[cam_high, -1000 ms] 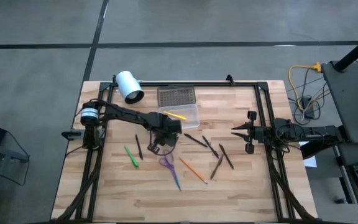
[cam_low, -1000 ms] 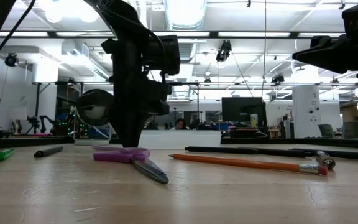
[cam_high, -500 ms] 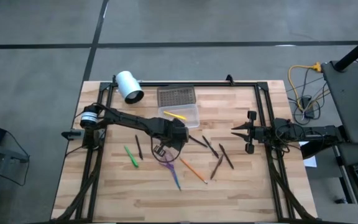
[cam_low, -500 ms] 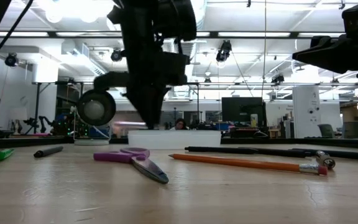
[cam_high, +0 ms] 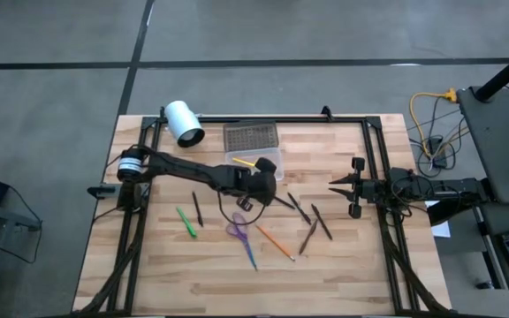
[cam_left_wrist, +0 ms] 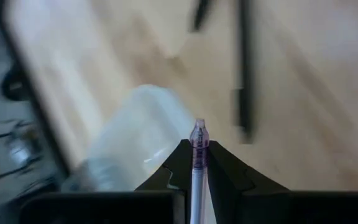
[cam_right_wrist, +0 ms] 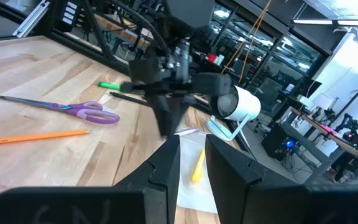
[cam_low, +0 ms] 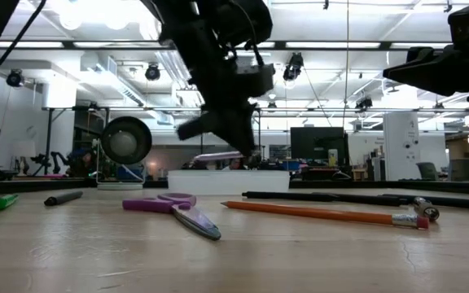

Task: Pick & place school supplies into a supply box
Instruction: Put the violet pen into the supply box

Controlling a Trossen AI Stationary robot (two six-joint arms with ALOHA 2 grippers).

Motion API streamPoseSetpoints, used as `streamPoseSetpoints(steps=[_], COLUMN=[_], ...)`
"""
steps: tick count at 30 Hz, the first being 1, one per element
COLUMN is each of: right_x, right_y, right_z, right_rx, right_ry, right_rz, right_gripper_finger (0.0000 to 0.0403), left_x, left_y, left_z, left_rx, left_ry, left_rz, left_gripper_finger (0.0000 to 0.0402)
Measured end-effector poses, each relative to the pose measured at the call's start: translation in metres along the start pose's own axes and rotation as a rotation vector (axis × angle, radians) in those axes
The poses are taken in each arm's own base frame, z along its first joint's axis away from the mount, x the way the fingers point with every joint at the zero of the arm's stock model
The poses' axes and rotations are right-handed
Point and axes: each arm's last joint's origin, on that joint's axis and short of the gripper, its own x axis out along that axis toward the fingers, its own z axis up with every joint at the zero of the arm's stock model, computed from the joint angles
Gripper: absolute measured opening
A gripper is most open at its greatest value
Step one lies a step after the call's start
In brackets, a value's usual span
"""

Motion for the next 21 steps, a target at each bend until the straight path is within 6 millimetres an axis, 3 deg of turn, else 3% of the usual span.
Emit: streamPoseSetpoints(steps=[13,21], right_x=[0.000,0.000], right_y=[0.000,0.000], right_z=[0.000,0.000], right_rx=[0.000,-0.001], right_ry=[0.002,0.004], right_rz=[0.001,0.001], right_gripper_finger=[0.0068,0.0068], left_x=[0.018,0.018], left_y=[0.014,0.015], left_z=[0.000,-0.002], left_rx=[-0.105,-0.111], left_ry=[0.047,0.064], left_rz=[0.210,0.220], left_gripper_finger=[0.0015,0.0054])
